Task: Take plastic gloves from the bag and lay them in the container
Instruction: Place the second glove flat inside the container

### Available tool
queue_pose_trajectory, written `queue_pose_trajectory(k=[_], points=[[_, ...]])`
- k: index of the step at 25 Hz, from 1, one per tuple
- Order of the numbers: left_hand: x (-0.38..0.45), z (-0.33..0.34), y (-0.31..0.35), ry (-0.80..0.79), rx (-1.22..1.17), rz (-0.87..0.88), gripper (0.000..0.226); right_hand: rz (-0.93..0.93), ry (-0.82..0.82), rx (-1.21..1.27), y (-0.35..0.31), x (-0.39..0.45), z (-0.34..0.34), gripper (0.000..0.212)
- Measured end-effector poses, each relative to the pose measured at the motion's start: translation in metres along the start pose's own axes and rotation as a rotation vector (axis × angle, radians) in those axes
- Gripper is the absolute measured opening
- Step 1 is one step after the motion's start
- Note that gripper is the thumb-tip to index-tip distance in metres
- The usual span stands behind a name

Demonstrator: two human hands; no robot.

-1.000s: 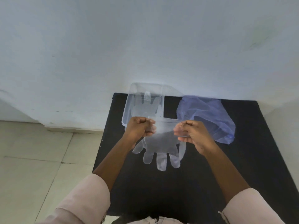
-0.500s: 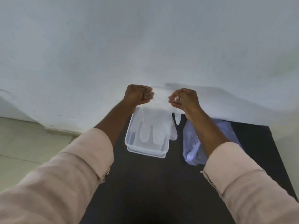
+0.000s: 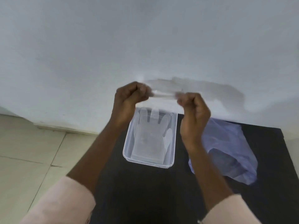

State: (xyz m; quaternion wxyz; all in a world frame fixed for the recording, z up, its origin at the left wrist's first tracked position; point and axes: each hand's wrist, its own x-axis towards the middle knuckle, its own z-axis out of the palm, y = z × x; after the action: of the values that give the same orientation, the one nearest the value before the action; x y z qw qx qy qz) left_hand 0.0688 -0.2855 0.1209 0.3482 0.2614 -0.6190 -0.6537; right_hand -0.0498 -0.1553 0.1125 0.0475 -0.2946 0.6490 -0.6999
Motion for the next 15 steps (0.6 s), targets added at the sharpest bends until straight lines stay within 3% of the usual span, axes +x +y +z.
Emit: queue_pose_trajectory(k=[3, 7, 12, 15], points=[[-0.018, -0.013, -0.066, 0.010, 0.180, -0.245, 0.017, 0.184, -0.123, -0.200, 0.055, -0.046, -0.001, 0.017], [-0.022, -0.009, -0.112, -0.088, 0.635, -0.329, 0.020, 0.306, -0.265, -0.446, 0.101, -0.071, 0.010, 0.015], [-0.027, 0.001, -0.129, -0.042, 0.788, -0.324, 0.024, 0.363, -0.347, -0.598, 0.119, -0.077, 0.018, 0.016], [-0.034, 0.004, -0.139, -0.110, 0.831, -0.390, 0.024, 0.342, -0.370, -0.652, 0.119, -0.079, 0.018, 0.015]])
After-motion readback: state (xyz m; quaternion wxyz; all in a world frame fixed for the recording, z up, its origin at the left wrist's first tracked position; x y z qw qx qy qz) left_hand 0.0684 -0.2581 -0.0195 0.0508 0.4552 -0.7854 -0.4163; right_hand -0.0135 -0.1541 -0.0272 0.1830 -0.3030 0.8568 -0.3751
